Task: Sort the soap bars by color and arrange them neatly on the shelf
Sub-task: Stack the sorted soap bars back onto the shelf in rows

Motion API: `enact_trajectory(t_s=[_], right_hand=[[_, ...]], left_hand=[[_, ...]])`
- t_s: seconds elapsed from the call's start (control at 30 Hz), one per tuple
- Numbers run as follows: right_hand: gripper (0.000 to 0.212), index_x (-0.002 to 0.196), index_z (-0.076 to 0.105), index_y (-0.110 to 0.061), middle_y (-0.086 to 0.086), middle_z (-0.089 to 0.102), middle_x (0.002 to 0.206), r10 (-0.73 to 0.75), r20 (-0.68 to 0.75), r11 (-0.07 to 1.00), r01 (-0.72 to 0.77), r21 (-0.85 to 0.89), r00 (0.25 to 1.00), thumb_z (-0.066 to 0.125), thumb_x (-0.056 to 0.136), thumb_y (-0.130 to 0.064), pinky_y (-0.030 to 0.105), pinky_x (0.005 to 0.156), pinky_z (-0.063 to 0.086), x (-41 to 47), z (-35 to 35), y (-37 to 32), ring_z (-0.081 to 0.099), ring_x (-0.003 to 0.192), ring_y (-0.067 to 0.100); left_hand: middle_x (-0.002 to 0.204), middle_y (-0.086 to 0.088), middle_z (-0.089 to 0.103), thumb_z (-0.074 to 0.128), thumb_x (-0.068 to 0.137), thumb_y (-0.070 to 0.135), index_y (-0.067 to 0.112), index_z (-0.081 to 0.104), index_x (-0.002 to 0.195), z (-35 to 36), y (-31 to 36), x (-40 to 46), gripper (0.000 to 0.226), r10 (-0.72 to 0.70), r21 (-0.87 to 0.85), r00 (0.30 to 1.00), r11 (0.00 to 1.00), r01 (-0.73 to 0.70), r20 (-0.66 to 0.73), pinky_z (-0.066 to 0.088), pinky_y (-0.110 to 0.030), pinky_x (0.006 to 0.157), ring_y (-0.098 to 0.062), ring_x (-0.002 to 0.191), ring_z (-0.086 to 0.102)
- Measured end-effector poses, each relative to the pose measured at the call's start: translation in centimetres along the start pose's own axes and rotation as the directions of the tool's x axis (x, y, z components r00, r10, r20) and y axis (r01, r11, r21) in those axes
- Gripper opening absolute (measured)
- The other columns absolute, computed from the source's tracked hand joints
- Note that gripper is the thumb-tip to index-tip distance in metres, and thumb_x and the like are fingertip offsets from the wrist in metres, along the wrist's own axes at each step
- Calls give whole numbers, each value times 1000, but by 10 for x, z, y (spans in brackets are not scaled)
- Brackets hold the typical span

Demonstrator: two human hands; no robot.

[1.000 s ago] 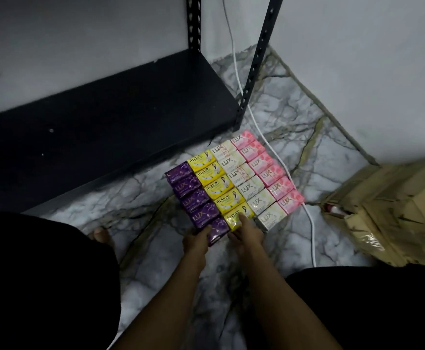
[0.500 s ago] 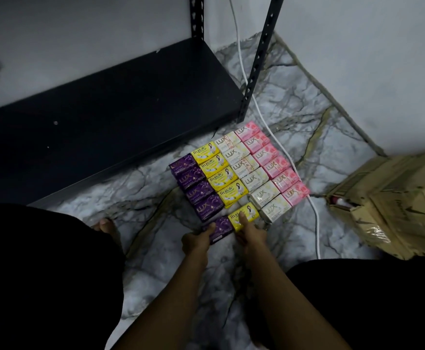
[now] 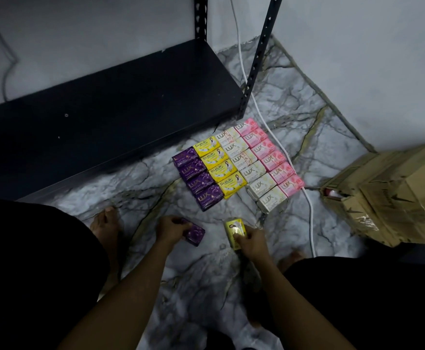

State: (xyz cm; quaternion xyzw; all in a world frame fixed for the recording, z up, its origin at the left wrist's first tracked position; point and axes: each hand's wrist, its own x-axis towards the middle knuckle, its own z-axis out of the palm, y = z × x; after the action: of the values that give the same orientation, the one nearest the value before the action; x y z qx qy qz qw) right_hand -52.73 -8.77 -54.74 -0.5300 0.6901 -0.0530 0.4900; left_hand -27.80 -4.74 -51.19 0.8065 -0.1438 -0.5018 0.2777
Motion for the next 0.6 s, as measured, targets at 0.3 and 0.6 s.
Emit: enact_trajectory(t_s=[0.3, 0.6], right_hand=[[66, 155, 27, -19, 20, 35, 149, -285, -209, 925, 212, -315, 936, 55, 98, -37, 51, 103, 41, -61, 30, -20, 32, 136, 39], [89, 153, 34, -15, 25, 47, 135, -421, -177, 858, 327, -396, 890, 65, 73, 9, 43, 87, 48, -47, 30, -4, 49, 112, 40]], left_hand=[[141, -26, 40, 76, 83, 41, 17, 38, 143, 48, 9, -52, 75, -99, 3, 938, 994, 106, -331, 45, -42, 87, -43, 122, 48], [133, -22, 41, 75, 79, 16, 25, 46, 141, 61, 12, -27, 69, 28, 274, 993, 962, 4, -116, 51, -42, 93, -45, 111, 52]])
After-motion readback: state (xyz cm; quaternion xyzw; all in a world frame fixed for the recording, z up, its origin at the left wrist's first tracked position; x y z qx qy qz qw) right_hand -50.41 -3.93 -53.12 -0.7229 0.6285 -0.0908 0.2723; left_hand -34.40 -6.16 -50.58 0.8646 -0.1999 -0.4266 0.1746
